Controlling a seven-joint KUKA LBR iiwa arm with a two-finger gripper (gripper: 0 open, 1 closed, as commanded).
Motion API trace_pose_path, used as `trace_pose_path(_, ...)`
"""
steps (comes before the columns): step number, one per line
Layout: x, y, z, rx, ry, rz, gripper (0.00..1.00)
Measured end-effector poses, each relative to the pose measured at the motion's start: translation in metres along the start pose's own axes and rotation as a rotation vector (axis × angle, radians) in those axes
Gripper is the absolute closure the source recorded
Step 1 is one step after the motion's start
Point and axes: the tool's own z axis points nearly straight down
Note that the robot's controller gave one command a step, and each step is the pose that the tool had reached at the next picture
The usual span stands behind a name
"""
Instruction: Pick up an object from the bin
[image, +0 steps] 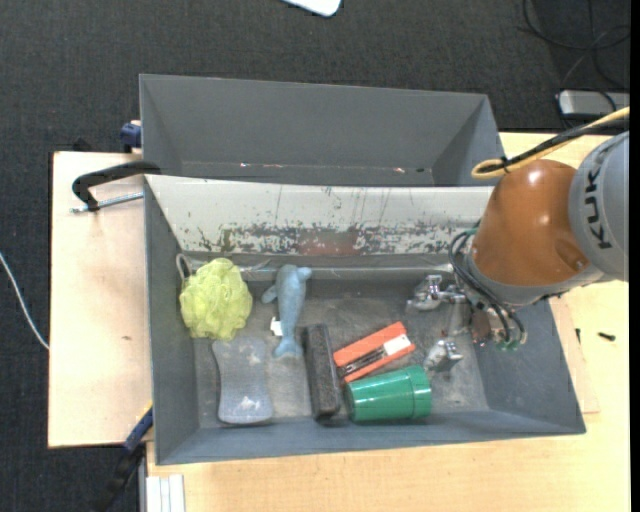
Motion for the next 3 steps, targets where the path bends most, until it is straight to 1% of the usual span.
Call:
trace_pose_path(1, 0.009, 0.024, 0.034, -0.007, 0.004, -0.167, 0.00)
trace_pose_path(2, -0.003, 0.058, 0.042, 0.000, -0.008, -0.335, 1.00)
trace_pose_path(3, -0.003, 0.058, 0.042, 0.000, -0.008, -0.335, 1.00)
